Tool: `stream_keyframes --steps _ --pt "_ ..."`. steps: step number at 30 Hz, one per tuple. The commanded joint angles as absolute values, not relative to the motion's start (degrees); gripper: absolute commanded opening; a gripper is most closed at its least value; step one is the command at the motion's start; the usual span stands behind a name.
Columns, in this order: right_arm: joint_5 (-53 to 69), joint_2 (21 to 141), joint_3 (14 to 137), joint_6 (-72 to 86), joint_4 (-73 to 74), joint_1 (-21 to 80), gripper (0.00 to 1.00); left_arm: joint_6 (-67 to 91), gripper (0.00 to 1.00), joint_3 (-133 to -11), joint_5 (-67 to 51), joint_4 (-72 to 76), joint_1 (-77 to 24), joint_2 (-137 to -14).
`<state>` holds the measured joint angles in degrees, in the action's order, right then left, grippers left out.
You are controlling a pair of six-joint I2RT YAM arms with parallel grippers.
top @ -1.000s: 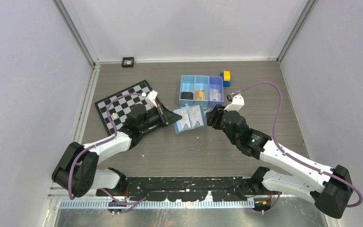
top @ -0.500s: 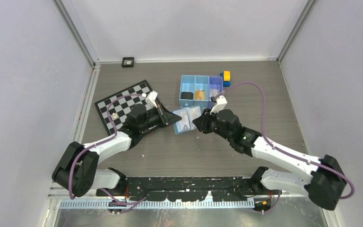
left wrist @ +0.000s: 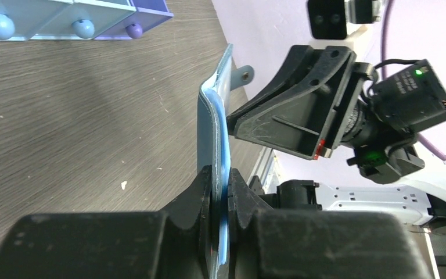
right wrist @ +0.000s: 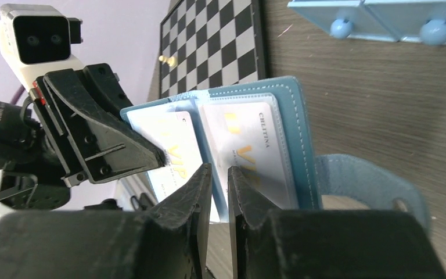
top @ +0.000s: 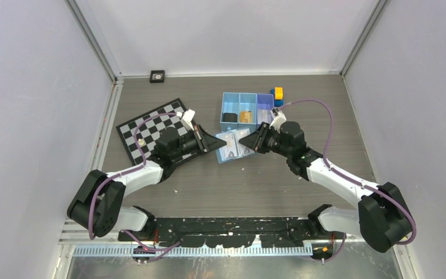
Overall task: Take the credit cards out of the card holder
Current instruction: Remove the credit card from the card holder.
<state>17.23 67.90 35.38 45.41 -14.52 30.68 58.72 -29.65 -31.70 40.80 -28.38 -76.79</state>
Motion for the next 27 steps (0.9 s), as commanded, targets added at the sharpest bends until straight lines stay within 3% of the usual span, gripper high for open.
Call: stream_keyframes --steps 1,14,24,27 --pt "24.7 68.9 34.4 50.3 -22.3 29.4 0.22 60.8 0.0 -29.7 -35.4 49.6 -28.3 -76.1" --pt "31.4 72.0 33.5 55.0 -30.8 28.9 0.25 64.5 0.0 -28.6 -37.6 58.3 -28.2 -76.8" --pt "34.4 70.9 30.6 59.1 -41.4 28.9 0.07 66.6 0.0 -27.9 -37.6 60.4 -27.3 -77.8" --pt "35.7 70.9 30.1 60.5 -45.2 28.9 0.06 68.0 0.0 -27.9 -38.2 62.6 -27.1 -78.9"
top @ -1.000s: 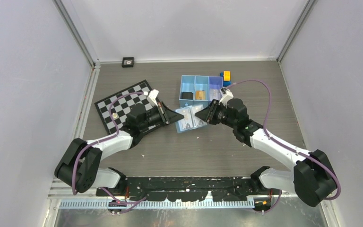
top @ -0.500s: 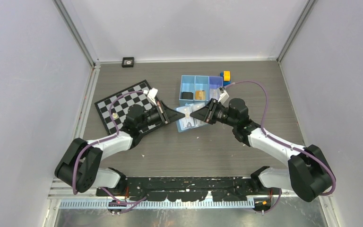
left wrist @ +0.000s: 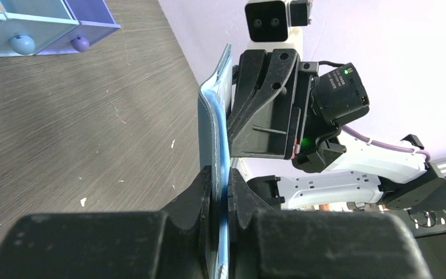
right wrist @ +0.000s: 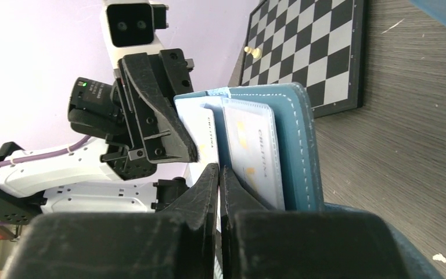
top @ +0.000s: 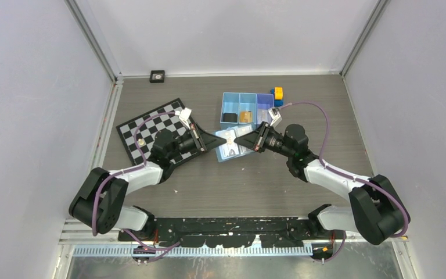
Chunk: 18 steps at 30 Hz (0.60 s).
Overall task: Take the credit cards out of the card holder
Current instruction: Remove the credit card from the card holder.
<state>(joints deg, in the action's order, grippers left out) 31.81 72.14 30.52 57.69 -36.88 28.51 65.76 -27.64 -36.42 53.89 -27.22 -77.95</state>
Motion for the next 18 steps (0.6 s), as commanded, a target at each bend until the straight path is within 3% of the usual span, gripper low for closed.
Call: stream_keyframes --steps 1,13,18 --pt "36.5 71.3 30.2 60.8 -45.7 28.9 0.06 68.4 0.0 -27.8 -38.4 63.5 -27.1 -79.5" --pt "38.1 73.6 31.3 61.3 -46.5 29.6 0.14 70.4 0.0 -27.7 -39.2 66.8 -26.5 -80.9" --pt "37.8 73.5 31.5 61.1 -45.8 29.6 0.04 70.4 0.06 -27.7 -39.0 66.6 -26.5 -80.8"
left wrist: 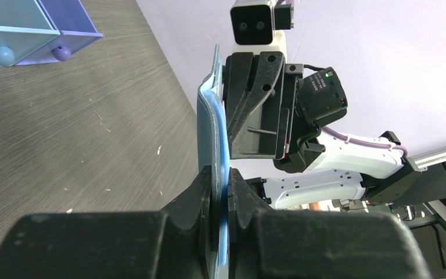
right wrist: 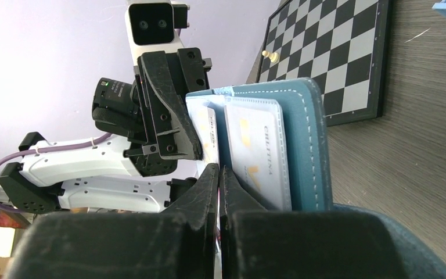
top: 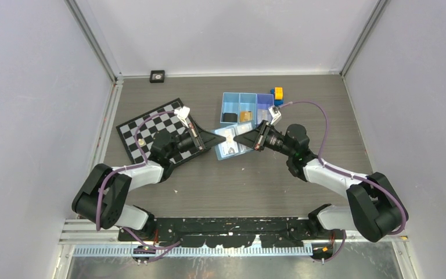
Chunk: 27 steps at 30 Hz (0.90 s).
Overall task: Take the credit cards out of the card holder
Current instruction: Remove the credit card from the card holder.
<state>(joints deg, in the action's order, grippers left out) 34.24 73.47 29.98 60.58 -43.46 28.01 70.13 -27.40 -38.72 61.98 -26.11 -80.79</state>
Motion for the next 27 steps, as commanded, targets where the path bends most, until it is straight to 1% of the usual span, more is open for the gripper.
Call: stream_keyframes --steps 1,2,3,6,10,14,17,19,27 --pt "37.6 73.3 31.5 61.1 -45.5 29.6 0.01 70.5 0.1 -27.6 -38.9 66.6 -26.4 -80.8" --pt "37.0 72.9 31.4 61.0 -44.8 29.6 0.01 70.4 0.15 -27.6 -38.9 66.7 -26.4 -80.8" --pt "36.0 72.4 31.4 60.5 -43.4 29.5 0.0 70.4 0.18 -27.4 -38.8 66.7 -26.2 -80.7" --pt "33.5 70.2 31.4 58.4 -39.1 29.3 0.01 70.4 0.19 -27.1 -38.5 66.5 -25.9 -80.4" --pt "31.6 67.9 30.9 57.2 -36.7 28.8 0.01 70.3 0.16 -26.7 -38.2 66.4 -25.5 -80.0" --pt "31.2 67.5 30.4 57.6 -36.9 27.9 0.0 70.6 0.15 -26.3 -38.2 66.7 -25.2 -79.5" --pt "31.2 67.4 29.8 58.3 -37.7 27.2 0.0 70.4 0.08 -26.1 -38.0 66.7 -25.0 -79.2" --pt "31.2 67.3 29.7 58.4 -37.9 27.0 0.0 70.4 0.05 -25.9 -37.8 66.8 -24.9 -78.9" --pt "30.9 67.2 29.4 58.3 -37.9 26.6 0.0 70.6 0.06 -25.4 -37.5 67.0 -24.5 -78.5"
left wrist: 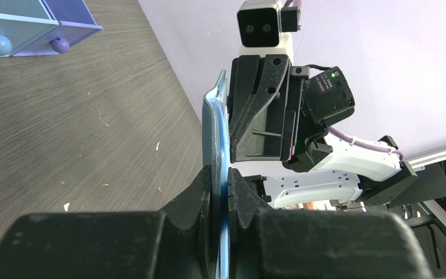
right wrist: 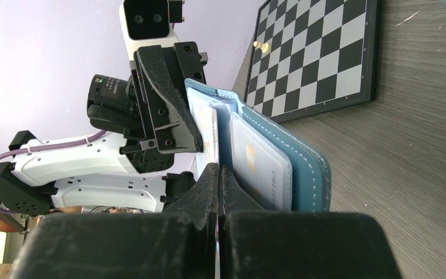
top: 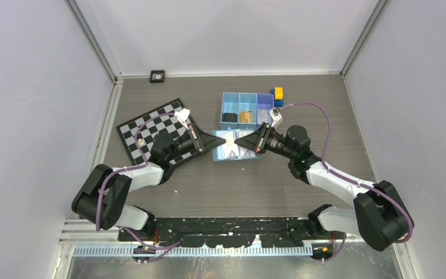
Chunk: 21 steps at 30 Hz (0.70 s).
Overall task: Take the credit cards out of the card holder
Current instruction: Remove the credit card from the card holder.
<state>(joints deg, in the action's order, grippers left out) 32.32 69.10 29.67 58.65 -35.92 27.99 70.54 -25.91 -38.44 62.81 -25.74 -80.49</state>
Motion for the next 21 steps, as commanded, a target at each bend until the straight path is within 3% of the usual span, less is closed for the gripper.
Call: stream_keyframes --steps 1,6,8,9,10,12,16,21 --pt "30.9 67.2 29.4 58.3 -37.9 26.6 0.0 70.6 0.07 -25.4 -37.4 67.1 -24.5 -78.5" --pt "31.2 67.6 29.4 58.1 -38.0 26.6 0.0 70.8 0.16 -25.3 -37.6 67.4 -24.4 -78.5" --pt "32.1 68.3 29.6 58.4 -38.5 26.6 0.0 70.9 0.15 -25.4 -37.6 67.5 -24.4 -78.6" --pt "32.7 68.8 29.8 58.6 -39.1 26.6 0.01 70.9 0.09 -25.3 -37.7 67.6 -24.4 -78.7" --pt "33.3 69.5 29.8 59.1 -40.0 26.6 0.06 71.0 0.02 -25.3 -37.8 68.0 -24.4 -78.8" --pt "34.5 70.8 29.7 60.5 -42.3 26.6 0.22 71.5 0.0 -25.2 -37.9 69.3 -24.4 -79.1" --pt "35.5 72.7 29.7 61.7 -44.6 26.7 0.28 73.3 0.0 -25.0 -38.5 72.7 -24.4 -80.2" --pt "35.9 73.6 29.8 62.1 -45.5 27.0 0.43 74.8 0.0 -25.1 -38.8 76.0 -24.4 -81.9"
